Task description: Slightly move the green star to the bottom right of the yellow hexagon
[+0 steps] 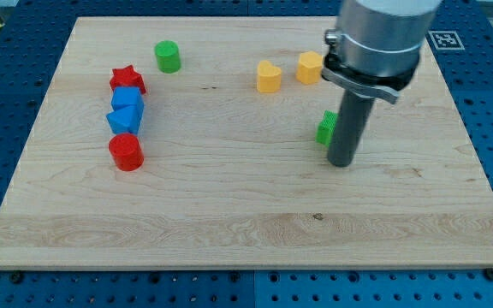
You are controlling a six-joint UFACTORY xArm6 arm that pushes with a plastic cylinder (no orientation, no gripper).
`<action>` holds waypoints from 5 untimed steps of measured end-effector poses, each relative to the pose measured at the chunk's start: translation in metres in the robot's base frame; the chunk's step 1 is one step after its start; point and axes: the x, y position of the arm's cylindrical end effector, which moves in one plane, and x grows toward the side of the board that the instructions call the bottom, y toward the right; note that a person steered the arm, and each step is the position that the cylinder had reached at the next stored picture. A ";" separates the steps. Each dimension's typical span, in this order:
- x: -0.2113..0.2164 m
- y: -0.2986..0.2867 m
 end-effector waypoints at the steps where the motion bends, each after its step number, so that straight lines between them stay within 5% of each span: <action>1: 0.000 0.005; 5: -0.027 -0.005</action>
